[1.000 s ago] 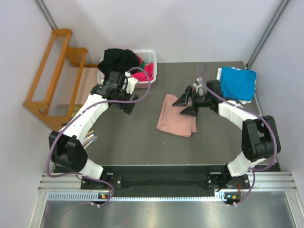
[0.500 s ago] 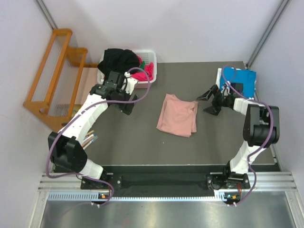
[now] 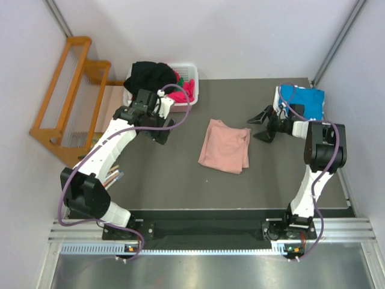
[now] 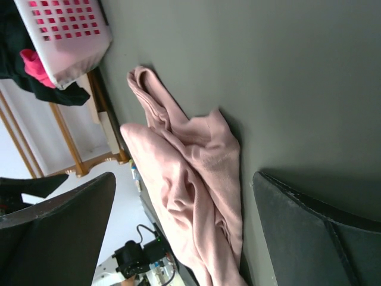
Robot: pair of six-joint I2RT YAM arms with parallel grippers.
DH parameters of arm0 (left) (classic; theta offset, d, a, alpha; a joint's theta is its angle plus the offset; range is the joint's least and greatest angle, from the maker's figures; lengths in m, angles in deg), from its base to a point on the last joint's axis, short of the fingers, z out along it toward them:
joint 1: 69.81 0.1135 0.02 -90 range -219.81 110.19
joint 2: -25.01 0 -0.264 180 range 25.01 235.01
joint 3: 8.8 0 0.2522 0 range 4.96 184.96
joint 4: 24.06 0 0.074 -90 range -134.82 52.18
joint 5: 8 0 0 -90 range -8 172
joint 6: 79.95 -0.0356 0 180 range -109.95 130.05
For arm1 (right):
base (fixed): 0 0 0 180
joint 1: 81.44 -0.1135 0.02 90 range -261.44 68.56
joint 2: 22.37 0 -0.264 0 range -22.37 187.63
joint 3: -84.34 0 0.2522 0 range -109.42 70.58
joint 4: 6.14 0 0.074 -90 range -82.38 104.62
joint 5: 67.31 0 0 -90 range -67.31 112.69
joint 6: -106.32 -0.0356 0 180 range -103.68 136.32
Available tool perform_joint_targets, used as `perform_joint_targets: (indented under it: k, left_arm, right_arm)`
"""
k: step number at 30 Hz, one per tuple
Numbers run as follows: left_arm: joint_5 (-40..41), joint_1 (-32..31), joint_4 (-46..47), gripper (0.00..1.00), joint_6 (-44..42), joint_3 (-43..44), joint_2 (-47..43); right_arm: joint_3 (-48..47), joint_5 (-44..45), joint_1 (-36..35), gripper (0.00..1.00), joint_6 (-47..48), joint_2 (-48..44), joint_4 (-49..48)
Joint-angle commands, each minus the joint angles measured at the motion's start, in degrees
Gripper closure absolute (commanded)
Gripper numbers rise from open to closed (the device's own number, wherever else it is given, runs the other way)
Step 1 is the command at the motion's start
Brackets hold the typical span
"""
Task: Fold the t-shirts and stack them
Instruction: Fold the tshirt, then neatly place the folded tshirt to the corner
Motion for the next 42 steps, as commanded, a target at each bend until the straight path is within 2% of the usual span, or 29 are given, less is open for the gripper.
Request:
perform_joint_targets:
  k: [1,9,16,24,32,34,35,40,41,42]
  left_arm:
    - [-0.1,0.3,-0.4,0.11,-0.3,1.9,-1.1]
    - [-0.6,0.3,-0.6,0.11,-0.2,2.8,-1.0]
    - [-1.0,0.3,-0.7,0.11,0.0,3.5,-0.8]
    - [-1.1,0.3,-0.8,0.11,0.0,3.1,-1.2]
    - [-0.7,0.3,-0.9,0.11,-0.2,2.7,-1.6]
    - [-0.7,0.3,-0.9,0.11,-0.3,2.7,-1.7]
    - [-0.5,0.3,-0.9,0.11,-0.3,2.6,-1.6]
    - [-0.4,0.3,-0.9,0.11,-0.5,2.5,-1.8]
    - [-0.2,0.3,-0.9,0.11,-0.6,2.5,-2.0]
    - [0.0,0.3,-1.0,0.11,-0.7,2.5,-2.0]
  right_arm:
    - [-1.8,1.3,0.6,0.0,2.3,5.1,-3.8]
    - [-2.0,-1.9,-0.6,0.0,1.8,8.0,-7.0]
    - [-1.2,-2.6,-5.7,0.0,4.7,6.3,-5.7]
    - [5.9,-2.9,-10.0,0.0,3.9,4.8,-9.7]
    - [11.0,-0.8,-10.9,0.0,5.1,1.5,-9.0]
    - [11.1,-0.5,-10.9,0.1,5.1,1.3,-8.8]
    - [10.8,-0.6,-11.0,0.2,5.0,1.6,-8.5]
    - [9.7,0.2,-11.6,0.37,5.0,2.1,-6.9]
    - [9.6,0.3,-11.6,0.46,5.0,2.2,-6.7]
    - [9.5,0.2,-11.6,0.5,4.9,2.4,-6.7]
